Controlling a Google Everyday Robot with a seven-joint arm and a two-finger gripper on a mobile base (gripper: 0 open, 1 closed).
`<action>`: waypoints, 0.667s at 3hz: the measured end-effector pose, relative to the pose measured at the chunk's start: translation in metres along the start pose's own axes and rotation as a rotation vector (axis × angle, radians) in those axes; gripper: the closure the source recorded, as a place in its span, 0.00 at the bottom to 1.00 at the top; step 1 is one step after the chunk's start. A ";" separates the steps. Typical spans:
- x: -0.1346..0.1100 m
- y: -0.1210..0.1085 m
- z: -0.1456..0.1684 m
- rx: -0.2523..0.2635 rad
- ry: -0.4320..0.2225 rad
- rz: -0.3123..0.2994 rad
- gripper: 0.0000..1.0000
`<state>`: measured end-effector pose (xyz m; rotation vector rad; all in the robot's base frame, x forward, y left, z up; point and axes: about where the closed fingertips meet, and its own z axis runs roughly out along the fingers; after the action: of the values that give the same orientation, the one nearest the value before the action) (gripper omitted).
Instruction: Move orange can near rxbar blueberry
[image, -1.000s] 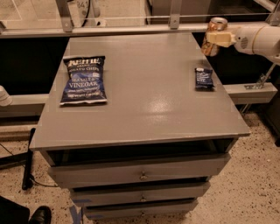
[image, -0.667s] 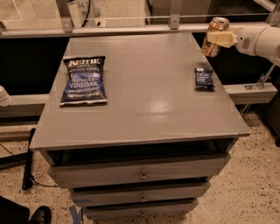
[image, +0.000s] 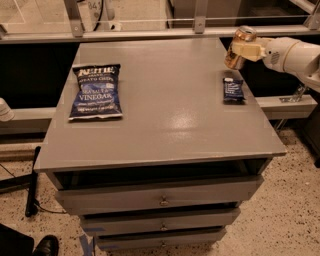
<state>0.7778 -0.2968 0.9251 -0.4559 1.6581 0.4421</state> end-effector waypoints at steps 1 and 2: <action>0.012 -0.002 0.007 -0.005 0.000 0.000 1.00; 0.022 -0.007 0.005 0.010 0.021 0.005 0.83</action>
Offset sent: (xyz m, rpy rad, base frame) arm 0.0011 -0.0200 -0.0345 -0.0213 0.0466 -0.0408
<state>0.7826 -0.3010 0.9021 -0.4505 1.6814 0.4340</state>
